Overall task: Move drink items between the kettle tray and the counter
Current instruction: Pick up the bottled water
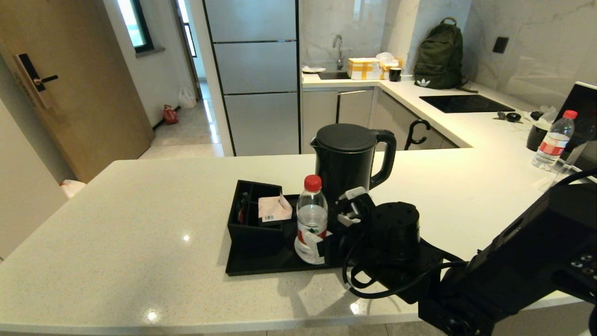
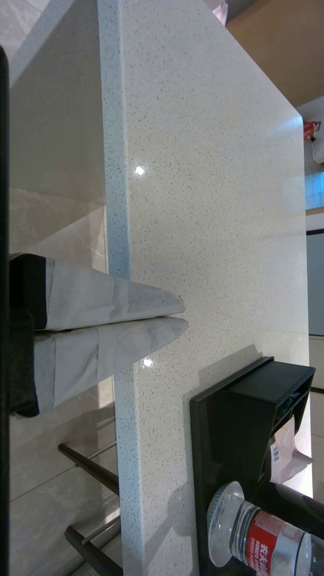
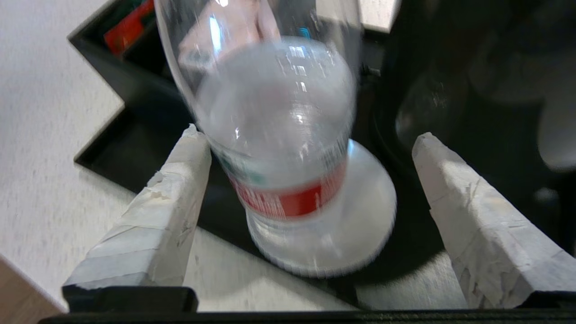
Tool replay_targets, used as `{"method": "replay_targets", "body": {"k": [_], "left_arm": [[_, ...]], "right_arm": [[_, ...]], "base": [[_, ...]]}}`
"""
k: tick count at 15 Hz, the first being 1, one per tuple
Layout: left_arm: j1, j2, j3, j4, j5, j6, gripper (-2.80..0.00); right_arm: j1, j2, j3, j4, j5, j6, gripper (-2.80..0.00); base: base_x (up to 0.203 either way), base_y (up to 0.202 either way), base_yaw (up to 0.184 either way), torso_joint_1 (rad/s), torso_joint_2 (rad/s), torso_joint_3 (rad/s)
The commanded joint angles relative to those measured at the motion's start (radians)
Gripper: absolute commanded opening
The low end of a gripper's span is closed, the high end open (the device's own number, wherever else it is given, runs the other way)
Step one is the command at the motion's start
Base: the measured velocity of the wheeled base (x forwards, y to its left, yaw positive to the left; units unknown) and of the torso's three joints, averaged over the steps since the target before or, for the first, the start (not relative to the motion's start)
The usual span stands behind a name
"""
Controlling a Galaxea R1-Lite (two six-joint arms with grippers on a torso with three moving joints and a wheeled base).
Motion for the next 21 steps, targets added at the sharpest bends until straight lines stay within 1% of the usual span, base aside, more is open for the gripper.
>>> {"method": "replay_targets", "body": {"k": [1,5,9,12,14,21], "left_arm": [[0.000,0.001,0.000,-0.001,0.000,0.000,-2.80],[0.000,0.001,0.000,-0.001,0.000,0.000,-2.80],[0.000,0.001,0.000,-0.001,0.000,0.000,-2.80],[0.000,0.001,0.002,-0.001,0.000,0.000,-2.80],[0.000,0.001,0.002,-0.001,0.000,0.000,-2.80],[0.000,0.001,0.000,-0.001,0.000,0.000,-2.80]], "right_arm": [[-0.002,0.033,-0.056,-0.001,-0.005,0.000,0.00],[-0.003,0.057,-0.104,0.015,-0.007,0.002,0.00],[-0.011,0.099,-0.159,0.014,-0.047,0.000,0.00],[-0.023,0.123,-0.192,0.000,-0.055,-0.003,0.00],[-0.028,0.143,-0.207,0.015,-0.060,-0.009,0.00],[-0.028,0.128,-0.207,0.040,-0.064,-0.009,0.00]], "base": [[0.000,0.000,0.000,0.000,0.00,0.000],[0.000,0.000,0.000,0.000,0.00,0.000],[0.000,0.000,0.000,0.000,0.00,0.000],[0.000,0.000,0.000,0.000,0.00,0.000],[0.000,0.000,0.000,0.000,0.00,0.000],[0.000,0.000,0.000,0.000,0.00,0.000]]}}
